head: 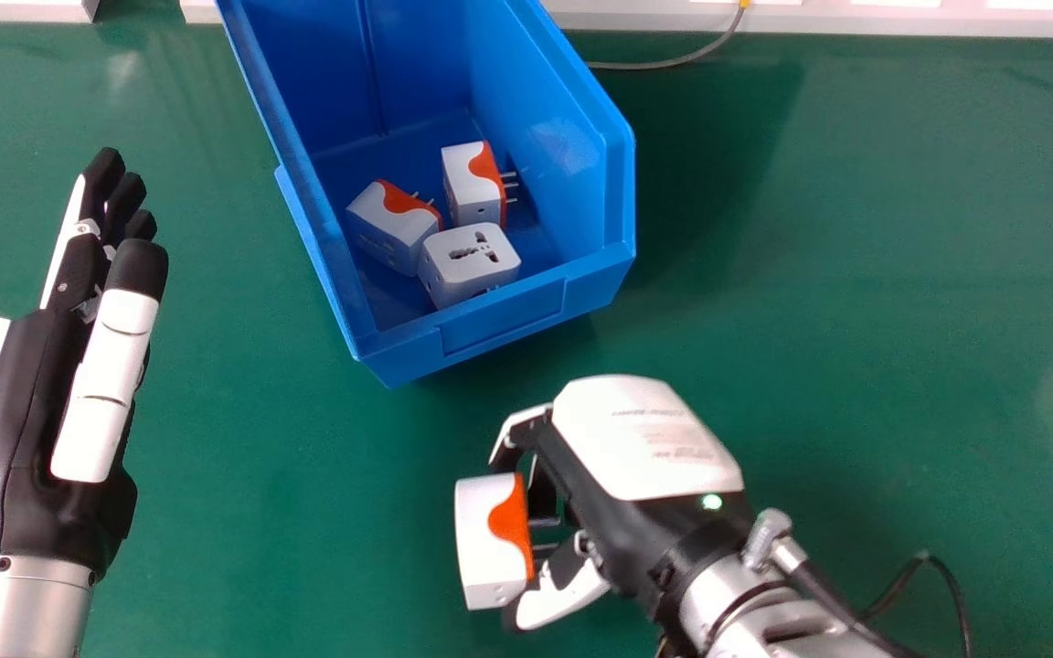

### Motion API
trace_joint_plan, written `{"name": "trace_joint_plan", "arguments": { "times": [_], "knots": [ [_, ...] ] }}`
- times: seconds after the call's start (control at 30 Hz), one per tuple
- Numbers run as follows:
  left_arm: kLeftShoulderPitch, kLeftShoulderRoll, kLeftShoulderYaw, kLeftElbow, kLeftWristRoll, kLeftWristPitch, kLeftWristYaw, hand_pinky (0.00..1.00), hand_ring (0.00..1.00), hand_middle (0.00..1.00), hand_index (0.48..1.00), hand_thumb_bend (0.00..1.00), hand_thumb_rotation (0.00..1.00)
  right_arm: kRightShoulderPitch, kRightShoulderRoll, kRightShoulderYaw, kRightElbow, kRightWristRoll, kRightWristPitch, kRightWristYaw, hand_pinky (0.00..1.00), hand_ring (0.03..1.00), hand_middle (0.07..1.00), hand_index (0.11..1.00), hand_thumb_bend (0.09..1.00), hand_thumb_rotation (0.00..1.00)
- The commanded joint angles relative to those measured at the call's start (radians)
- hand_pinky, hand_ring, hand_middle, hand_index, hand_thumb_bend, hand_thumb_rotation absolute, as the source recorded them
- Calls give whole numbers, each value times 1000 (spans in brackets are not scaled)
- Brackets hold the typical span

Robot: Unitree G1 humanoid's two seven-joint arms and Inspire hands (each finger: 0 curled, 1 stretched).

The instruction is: Pick all objects and put in blue box

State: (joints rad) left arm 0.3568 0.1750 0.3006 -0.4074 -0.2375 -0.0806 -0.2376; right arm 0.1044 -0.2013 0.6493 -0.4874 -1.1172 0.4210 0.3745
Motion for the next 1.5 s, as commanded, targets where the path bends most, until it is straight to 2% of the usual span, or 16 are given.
{"name": "trace_joint_plan", "arguments": {
  "times": [0.0, 0.23, 0.5, 0.7, 0.9, 1.0, 1.1, 1.13, 1.23, 1.4, 1.47],
  "knots": [
    [-1, 7, 11, -13, -8, -18, 0, 1000, 1000, 1000, 995, 770, 965, -1, 1, -26, -67, -18, -20, 12, 249, 333, 439, 536, 505, 0],
    [-3, 8, 14, -3, -11, -31, -7, 1000, 1000, 1000, 997, 775, 961, -18, 8, -81, -163, 3, -53, 68, 218, 293, 423, 536, 505, 0],
    [-10, 10, 17, 14, -15, -43, -17, 1000, 1000, 1000, 996, 768, 963, -62, 35, -139, -252, 11, -92, 118, 211, 332, 438, 546, 501, 0],
    [-16, 14, 19, 23, -13, -51, -25, 1000, 1000, 1000, 999, 766, 965, -146, 72, -187, -261, 39, -104, 151, 191, 342, 444, 551, 498, 0],
    [-19, 15, 20, 22, -11, -43, -25, 1000, 1000, 1000, 998, 763, 969, -256, 95, -231, -223, 71, -99, 168, 202, 352, 451, 554, 497, 0],
    [-19, 13, 17, 16, -8, -35, -20, 1000, 1000, 1000, 998, 767, 968, -306, 105, -246, -189, 97, -110, 149, 222, 358, 458, 560, 496, 0],
    [-23, 11, 17, 21, -11, -42, -21, 1000, 1000, 1000, 995, 772, 965, -350, 111, -257, -156, 119, -115, 134, 243, 364, 468, 567, 495, 0],
    [-24, 10, 17, 24, -10, -46, -22, 1000, 1000, 1000, 995, 772, 965, -366, 116, -260, -141, 123, -115, 127, 243, 364, 468, 567, 495, 0],
    [-24, 9, 16, 18, -1, -41, -12, 1000, 1000, 1000, 994, 772, 963, -425, 136, -266, -84, 128, -103, 111, 254, 368, 473, 570, 495, 0],
    [-24, 9, 13, 11, 0, -34, -8, 1000, 1000, 1000, 991, 776, 965, -542, 162, -266, 58, 130, -96, 62, 274, 382, 485, 568, 496, 0],
    [-24, 14, 11, 9, 2, -33, -9, 1000, 1000, 1000, 989, 777, 966, -598, 184, -265, 149, 137, -85, 30, 280, 387, 489, 568, 497, 0]
  ]
}}
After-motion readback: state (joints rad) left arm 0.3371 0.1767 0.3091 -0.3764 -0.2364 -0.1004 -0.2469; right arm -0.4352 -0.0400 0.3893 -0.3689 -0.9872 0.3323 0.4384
